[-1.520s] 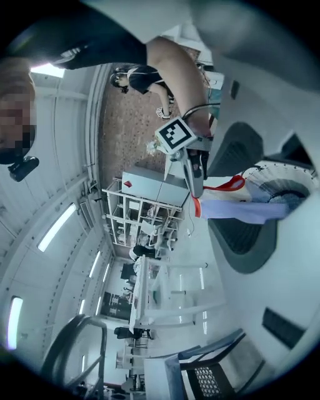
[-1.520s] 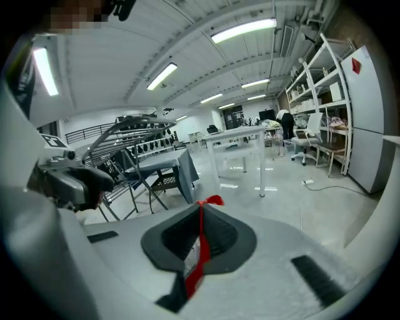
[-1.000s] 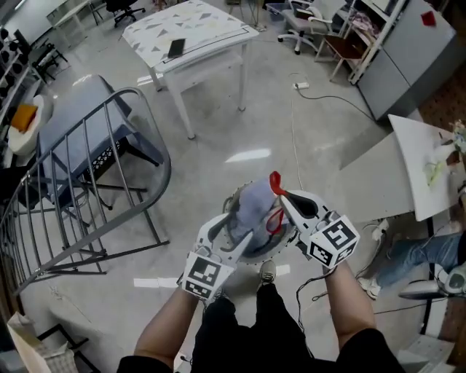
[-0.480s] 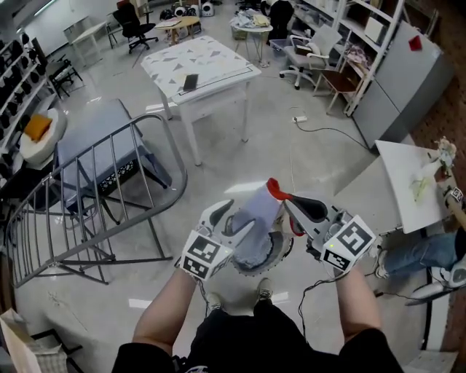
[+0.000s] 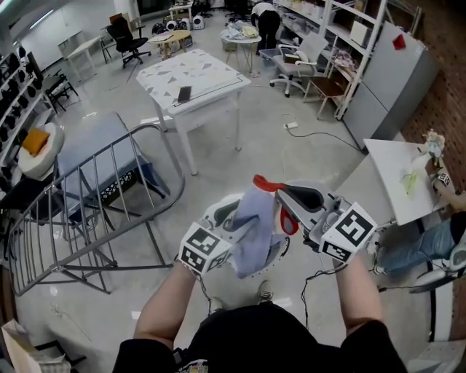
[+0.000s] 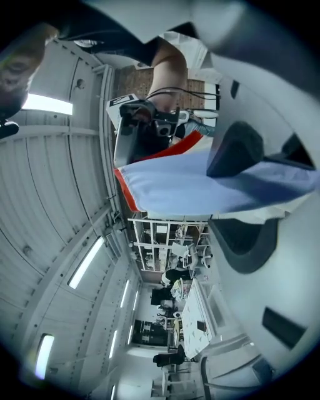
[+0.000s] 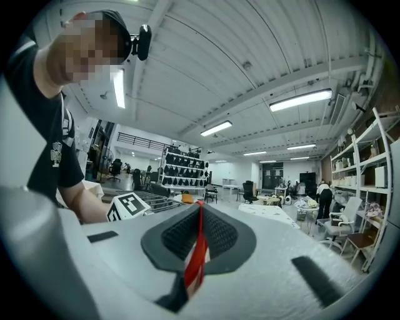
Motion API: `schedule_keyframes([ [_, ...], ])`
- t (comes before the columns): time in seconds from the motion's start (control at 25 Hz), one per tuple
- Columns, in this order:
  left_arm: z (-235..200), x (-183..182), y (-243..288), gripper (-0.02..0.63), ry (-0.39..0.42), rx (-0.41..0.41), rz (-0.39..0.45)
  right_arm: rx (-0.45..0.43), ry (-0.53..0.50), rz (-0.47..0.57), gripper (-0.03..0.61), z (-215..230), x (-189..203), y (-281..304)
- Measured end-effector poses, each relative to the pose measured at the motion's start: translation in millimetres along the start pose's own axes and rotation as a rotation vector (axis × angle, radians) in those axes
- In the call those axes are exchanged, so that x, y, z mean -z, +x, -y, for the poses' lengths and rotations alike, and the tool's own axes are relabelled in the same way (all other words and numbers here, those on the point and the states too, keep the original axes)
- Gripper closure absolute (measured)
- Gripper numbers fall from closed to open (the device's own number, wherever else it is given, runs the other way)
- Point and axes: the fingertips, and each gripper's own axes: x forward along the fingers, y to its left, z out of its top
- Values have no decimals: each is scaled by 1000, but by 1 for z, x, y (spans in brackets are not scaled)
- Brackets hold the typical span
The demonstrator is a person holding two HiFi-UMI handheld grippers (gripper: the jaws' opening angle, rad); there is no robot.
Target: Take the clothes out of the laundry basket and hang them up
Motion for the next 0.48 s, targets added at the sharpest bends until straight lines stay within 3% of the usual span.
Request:
schedule_keyframes([
  [0.12,-1,-3,-5,567,-4,-34,-14,20,18,4,569,1,0,-5],
  [0.32,-19,-11,-18,597,-36,-116,-17,70,72,-4,569,11,8,-7],
  [0.48,-42,-23,-35,600,-121,-171,27,104,127,-17,568,19,24,-4],
])
